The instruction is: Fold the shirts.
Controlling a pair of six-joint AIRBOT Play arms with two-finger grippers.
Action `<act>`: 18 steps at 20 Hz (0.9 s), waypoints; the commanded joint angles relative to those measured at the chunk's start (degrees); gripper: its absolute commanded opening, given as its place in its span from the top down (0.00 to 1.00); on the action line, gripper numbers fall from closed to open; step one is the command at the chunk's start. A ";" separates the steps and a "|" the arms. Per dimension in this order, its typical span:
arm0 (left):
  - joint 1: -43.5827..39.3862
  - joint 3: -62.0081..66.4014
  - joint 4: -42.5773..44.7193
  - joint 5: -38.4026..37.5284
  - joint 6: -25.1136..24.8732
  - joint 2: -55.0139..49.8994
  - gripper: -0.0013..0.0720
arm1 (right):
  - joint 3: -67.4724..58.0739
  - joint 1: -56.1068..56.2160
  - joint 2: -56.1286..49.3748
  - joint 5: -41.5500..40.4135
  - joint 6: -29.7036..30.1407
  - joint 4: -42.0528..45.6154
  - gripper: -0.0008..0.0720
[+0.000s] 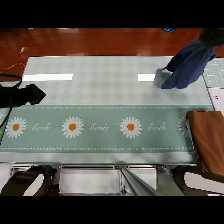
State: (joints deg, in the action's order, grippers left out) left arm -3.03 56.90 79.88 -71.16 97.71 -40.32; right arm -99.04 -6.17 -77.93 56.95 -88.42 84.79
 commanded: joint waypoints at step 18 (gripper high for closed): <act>0.15 -11.08 -5.81 3.63 -0.96 7.45 0.29 | -4.48 48.00 12.20 9.35 -3.76 -0.44 0.95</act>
State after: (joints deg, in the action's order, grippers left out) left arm -2.90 45.95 74.32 -67.96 96.84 -32.91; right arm -103.50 35.14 -63.16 64.07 -90.08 84.31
